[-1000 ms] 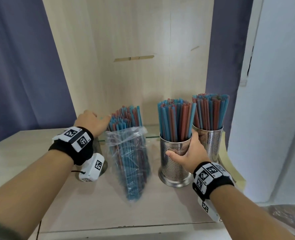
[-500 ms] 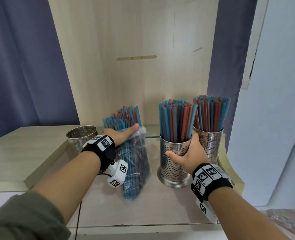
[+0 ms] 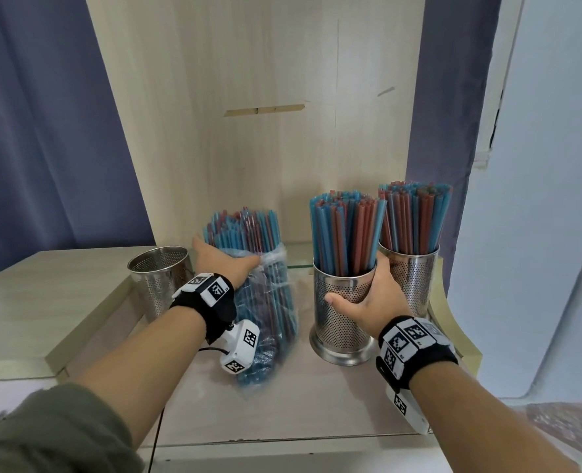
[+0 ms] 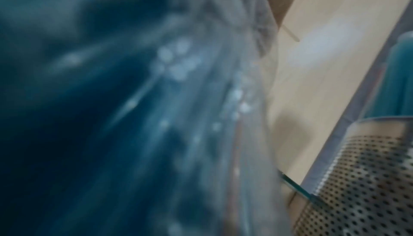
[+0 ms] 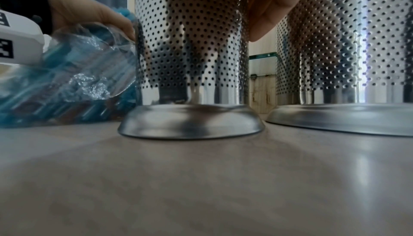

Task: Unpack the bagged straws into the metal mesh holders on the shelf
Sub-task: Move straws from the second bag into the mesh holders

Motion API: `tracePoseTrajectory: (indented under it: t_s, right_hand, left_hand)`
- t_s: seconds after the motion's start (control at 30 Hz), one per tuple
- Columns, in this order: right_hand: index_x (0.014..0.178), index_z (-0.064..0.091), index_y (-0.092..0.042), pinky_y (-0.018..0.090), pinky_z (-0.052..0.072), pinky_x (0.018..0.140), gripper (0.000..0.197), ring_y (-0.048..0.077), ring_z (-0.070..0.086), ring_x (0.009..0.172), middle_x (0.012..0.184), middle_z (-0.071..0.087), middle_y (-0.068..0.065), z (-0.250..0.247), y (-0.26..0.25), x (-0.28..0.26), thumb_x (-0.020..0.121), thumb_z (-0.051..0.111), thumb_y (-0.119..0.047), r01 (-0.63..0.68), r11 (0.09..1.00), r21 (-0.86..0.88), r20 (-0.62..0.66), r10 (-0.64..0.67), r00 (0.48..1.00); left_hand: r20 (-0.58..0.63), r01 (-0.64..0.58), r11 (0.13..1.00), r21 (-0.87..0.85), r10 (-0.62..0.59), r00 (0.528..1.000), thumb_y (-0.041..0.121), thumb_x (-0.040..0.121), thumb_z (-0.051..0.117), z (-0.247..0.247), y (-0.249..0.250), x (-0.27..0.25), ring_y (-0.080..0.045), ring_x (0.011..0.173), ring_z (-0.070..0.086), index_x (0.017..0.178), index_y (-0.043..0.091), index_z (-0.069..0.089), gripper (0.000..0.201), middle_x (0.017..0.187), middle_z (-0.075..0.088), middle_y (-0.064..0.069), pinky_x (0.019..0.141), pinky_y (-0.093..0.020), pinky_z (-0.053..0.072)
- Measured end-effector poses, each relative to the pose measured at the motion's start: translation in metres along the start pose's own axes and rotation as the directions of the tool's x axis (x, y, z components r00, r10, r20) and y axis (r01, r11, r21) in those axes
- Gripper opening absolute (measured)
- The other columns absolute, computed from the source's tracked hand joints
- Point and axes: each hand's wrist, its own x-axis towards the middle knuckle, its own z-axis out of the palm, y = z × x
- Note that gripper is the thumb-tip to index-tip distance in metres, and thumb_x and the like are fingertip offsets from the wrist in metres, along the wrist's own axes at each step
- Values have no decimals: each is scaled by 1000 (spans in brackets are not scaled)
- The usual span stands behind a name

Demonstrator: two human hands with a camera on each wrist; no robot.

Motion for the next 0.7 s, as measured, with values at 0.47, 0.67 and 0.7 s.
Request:
tracePoseTrajectory:
  t_s: [0.47,0.67,0.7]
  right_hand:
    - [138,32,-19,24,41,100,98,16,54,122,132,55,-2,0,1,0,62,86,-50,-9,999,-31,-9,9,1000]
    - [139,31,-20,25,41,103,101,15,54,123,134,54,-3,2,3,3,60,85,-52,2,1000,-12,-8,-2,1000]
    - [140,31,-20,24,41,102,101,14,54,123,134,54,-3,1,3,3,61,85,-51,5,1000,-9,-7,-5,1000]
  left_hand:
    - [171,-213,960,182,183,968,63,60,82,9,-7,7,-33,144,27,153,4,8,132,158,23,-16,117,-47,28]
    - [124,-147,909,390,106,987,96,62,38,1,6,26,-38,133,42,145,0,34,127,149,39,-22,108,-52,38]
    - [123,-124,894,431,78,989,93,65,42,-1,11,32,-39,128,47,141,-1,42,120,145,44,-23,104,-51,43]
